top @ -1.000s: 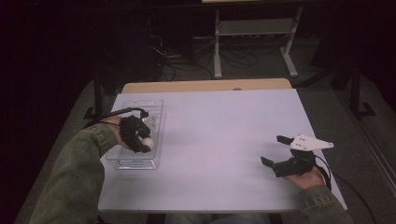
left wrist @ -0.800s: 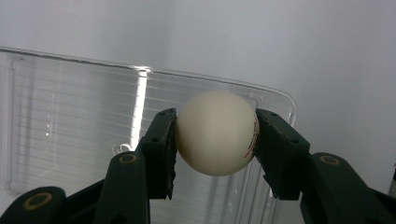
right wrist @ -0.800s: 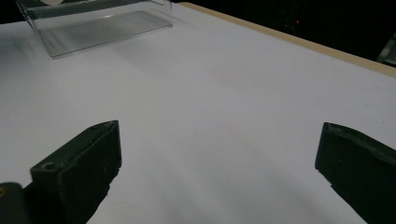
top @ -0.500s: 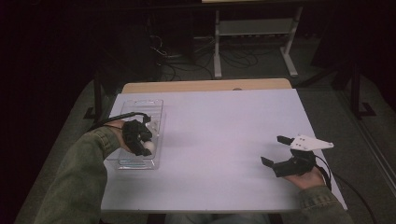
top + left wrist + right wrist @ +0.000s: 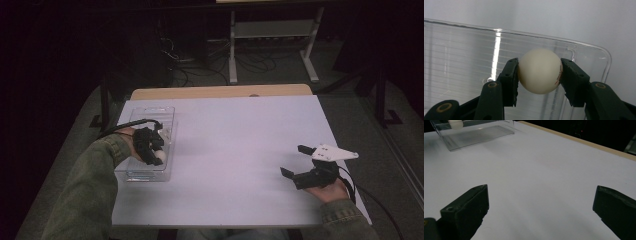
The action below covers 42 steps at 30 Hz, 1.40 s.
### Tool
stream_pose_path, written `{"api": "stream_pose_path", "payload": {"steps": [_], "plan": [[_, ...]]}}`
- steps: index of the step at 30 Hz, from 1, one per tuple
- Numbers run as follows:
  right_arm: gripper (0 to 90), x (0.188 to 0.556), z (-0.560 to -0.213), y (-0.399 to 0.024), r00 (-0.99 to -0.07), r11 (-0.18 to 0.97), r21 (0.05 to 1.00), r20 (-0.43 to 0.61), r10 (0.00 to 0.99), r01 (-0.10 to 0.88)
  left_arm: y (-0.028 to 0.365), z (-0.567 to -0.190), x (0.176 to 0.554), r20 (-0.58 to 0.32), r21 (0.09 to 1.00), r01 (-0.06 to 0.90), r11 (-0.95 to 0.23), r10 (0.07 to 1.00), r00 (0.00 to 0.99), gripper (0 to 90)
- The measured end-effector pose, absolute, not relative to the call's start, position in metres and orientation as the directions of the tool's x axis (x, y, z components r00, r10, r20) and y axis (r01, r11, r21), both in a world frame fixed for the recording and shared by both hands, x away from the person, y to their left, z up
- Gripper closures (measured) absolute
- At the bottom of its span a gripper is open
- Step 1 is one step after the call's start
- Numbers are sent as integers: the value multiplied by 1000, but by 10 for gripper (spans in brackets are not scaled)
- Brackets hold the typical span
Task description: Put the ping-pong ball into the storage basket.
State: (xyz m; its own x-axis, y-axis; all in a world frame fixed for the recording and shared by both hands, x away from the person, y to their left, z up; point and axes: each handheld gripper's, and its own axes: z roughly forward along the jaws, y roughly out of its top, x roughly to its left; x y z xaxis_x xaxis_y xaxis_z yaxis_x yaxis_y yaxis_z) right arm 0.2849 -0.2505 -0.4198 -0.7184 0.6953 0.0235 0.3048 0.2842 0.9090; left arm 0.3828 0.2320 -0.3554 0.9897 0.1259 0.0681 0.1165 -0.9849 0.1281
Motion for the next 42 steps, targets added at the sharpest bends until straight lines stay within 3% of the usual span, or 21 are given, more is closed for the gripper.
{"api": "stream_pose_path", "payload": {"steps": [22, 42], "plan": [[0, 285, -421, -249, -719, 291, 906, 21, 695, 308, 233, -381, 382, 42, 135, 117, -984, 124, 991, 506], [0, 285, -421, -249, -721, 295, 904, 20, 692, 308, 237, -377, 384, 40, 146, 124, -981, 132, 990, 488]]}}
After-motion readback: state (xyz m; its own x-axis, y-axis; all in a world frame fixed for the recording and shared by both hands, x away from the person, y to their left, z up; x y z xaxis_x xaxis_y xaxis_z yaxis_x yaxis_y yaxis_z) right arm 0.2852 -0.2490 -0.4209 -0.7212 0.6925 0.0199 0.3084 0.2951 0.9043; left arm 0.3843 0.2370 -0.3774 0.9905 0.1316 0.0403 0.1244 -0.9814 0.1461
